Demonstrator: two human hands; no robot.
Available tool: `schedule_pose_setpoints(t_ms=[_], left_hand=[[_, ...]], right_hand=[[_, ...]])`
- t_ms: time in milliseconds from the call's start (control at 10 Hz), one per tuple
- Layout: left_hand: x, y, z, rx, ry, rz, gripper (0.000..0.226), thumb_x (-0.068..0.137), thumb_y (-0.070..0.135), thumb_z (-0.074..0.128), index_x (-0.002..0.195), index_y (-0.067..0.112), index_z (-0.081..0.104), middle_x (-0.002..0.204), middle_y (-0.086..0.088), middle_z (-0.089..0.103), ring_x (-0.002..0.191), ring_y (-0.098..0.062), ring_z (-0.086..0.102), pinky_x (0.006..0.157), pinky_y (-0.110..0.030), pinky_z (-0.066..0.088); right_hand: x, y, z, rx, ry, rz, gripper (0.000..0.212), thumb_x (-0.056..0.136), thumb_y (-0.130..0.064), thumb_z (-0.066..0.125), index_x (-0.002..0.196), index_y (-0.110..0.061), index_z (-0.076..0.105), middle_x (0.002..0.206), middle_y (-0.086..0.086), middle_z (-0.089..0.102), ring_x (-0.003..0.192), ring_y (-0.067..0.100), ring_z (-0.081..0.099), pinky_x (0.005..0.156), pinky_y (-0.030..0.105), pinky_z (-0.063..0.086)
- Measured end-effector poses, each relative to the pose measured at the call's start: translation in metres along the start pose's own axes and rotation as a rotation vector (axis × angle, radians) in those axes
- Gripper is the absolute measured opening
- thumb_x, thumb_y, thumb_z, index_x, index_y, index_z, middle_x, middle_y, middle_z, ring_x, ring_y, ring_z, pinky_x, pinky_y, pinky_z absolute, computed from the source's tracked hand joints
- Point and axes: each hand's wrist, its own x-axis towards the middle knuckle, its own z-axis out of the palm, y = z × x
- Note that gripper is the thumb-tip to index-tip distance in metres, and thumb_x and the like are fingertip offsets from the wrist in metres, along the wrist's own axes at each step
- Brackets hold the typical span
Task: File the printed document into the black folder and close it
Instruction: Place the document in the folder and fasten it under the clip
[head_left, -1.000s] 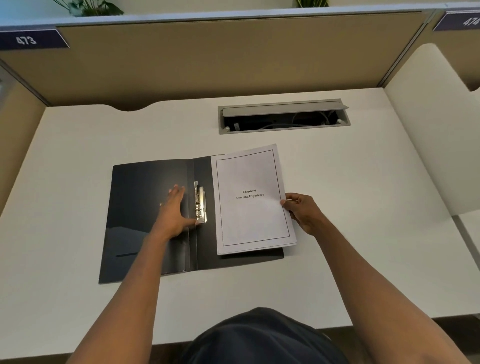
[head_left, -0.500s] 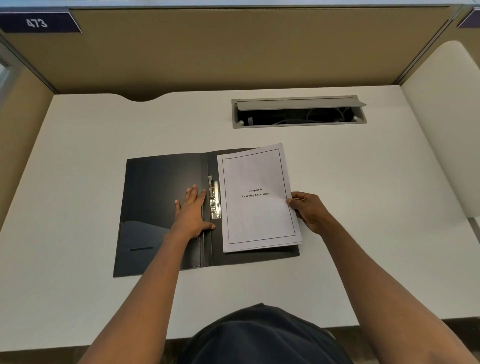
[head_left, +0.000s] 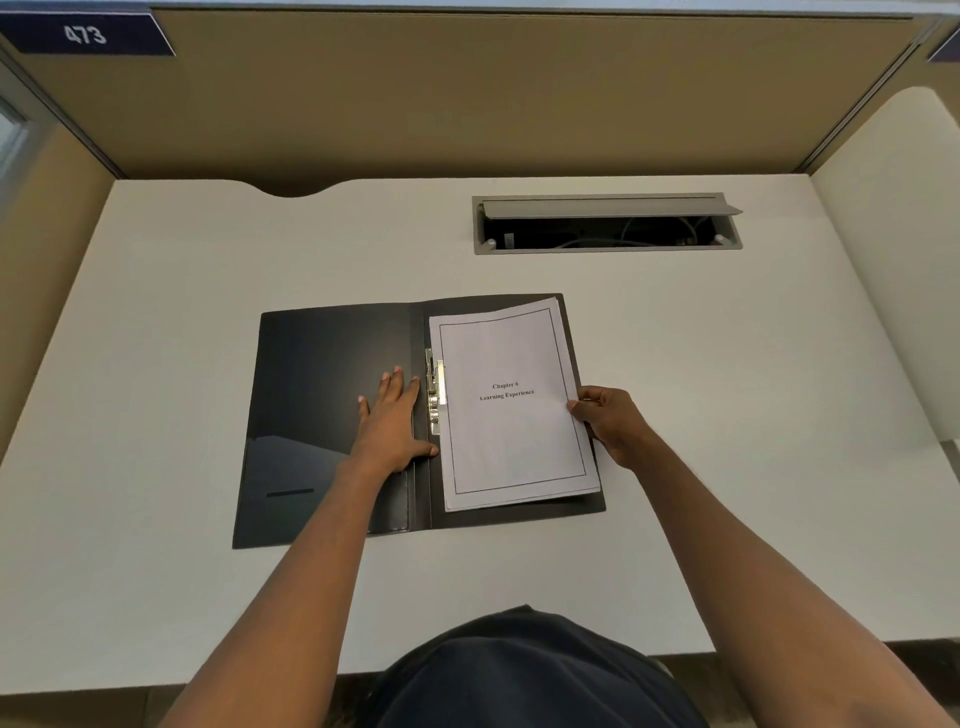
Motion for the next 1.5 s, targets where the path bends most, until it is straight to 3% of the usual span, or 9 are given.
schedule_pose_setpoints(t_ms=[300,600,700,800,900,1000,1200,1400,1500], left_hand=[[0.000,0.000,0.000,-0.015,-0.002,0.003,0.118,0.081,0.041,0.084,0.166,0.021,0.005,0.175,-0.005,-0.010,0.162,-0.026,-0.013,0.129,-0.058,-0.006],[0.000,-0.001,0.000,-0.014,0.000,0.009,0.117,0.081,0.042,0.084,0.166,0.020,0.007,0.175,-0.005,-0.009,0.162,-0.026,-0.012,0.128,-0.057,-0.006],[-0.001,-0.001,-0.004,-0.009,-0.013,0.017,0.115,0.082,0.038,0.084,0.166,0.019,0.008,0.175,-0.007,-0.007,0.162,-0.027,-0.010,0.127,-0.057,-0.005],[-0.001,0.004,-0.012,-0.058,0.039,0.005,0.099,0.087,0.020,0.080,0.164,0.019,0.019,0.175,-0.009,0.005,0.163,-0.028,-0.001,0.130,-0.059,0.003],[0.004,0.014,-0.022,-0.110,0.223,-0.019,0.077,0.093,0.010,0.070,0.161,0.015,0.033,0.171,-0.013,0.023,0.160,-0.031,0.017,0.129,-0.054,0.018],[0.017,0.028,-0.034,-0.199,0.342,-0.018,0.060,0.098,0.009,0.059,0.156,0.009,0.044,0.164,-0.014,0.038,0.152,-0.033,0.032,0.126,-0.048,0.028],[0.061,0.048,-0.058,-0.341,0.320,0.043,0.050,0.103,0.013,0.054,0.152,0.005,0.048,0.158,-0.013,0.046,0.148,-0.030,0.040,0.121,-0.039,0.033],[0.099,0.050,-0.061,-0.376,0.249,0.009,0.045,0.105,0.012,0.052,0.149,0.003,0.051,0.153,-0.017,0.048,0.144,-0.030,0.044,0.119,-0.034,0.034],[0.107,0.045,-0.058,-0.395,0.266,0.004,0.042,0.105,0.010,0.052,0.146,0.002,0.056,0.148,-0.017,0.053,0.139,-0.030,0.050,0.117,-0.033,0.038]], right_hand=[[0.005,0.006,0.011,-0.046,0.094,0.019,0.036,0.097,-0.007,0.066,0.129,0.007,0.061,0.085,0.002,0.055,0.063,0.008,0.044,0.064,0.019,0.038],[0.003,0.001,0.012,-0.039,0.085,0.000,0.028,0.097,-0.006,0.065,0.123,0.006,0.066,0.087,0.004,0.067,0.069,0.011,0.058,0.067,0.020,0.048],[0.001,0.000,0.013,-0.021,0.065,0.000,0.021,0.097,-0.004,0.062,0.113,0.007,0.070,0.108,0.021,0.074,0.082,0.024,0.067,0.076,0.030,0.056],[0.000,-0.003,0.018,-0.107,0.127,-0.036,0.021,0.096,-0.017,0.063,0.109,-0.001,0.067,0.109,0.016,0.070,0.080,0.019,0.062,0.071,0.031,0.052],[-0.002,-0.006,0.025,-0.293,0.213,-0.092,0.030,0.094,-0.032,0.063,0.115,-0.010,0.060,0.107,0.004,0.064,0.087,0.019,0.060,0.069,0.030,0.046],[0.000,-0.002,0.030,-0.533,0.254,-0.196,0.026,0.094,-0.030,0.062,0.103,-0.006,0.058,0.101,0.008,0.060,0.087,0.023,0.054,0.075,0.032,0.040],[0.000,-0.002,0.034,-0.613,0.305,-0.179,0.022,0.093,-0.025,0.061,0.102,-0.005,0.055,0.113,0.015,0.053,0.091,0.026,0.048,0.080,0.036,0.042],[0.008,-0.012,0.032,-0.557,0.320,-0.148,0.025,0.094,-0.014,0.057,0.112,0.003,0.062,0.117,0.022,0.058,0.100,0.037,0.061,0.086,0.042,0.052],[0.012,-0.021,0.033,-0.551,0.304,-0.132,0.014,0.094,-0.009,0.051,0.098,0.002,0.060,0.112,0.025,0.058,0.088,0.033,0.055,0.074,0.034,0.041]])
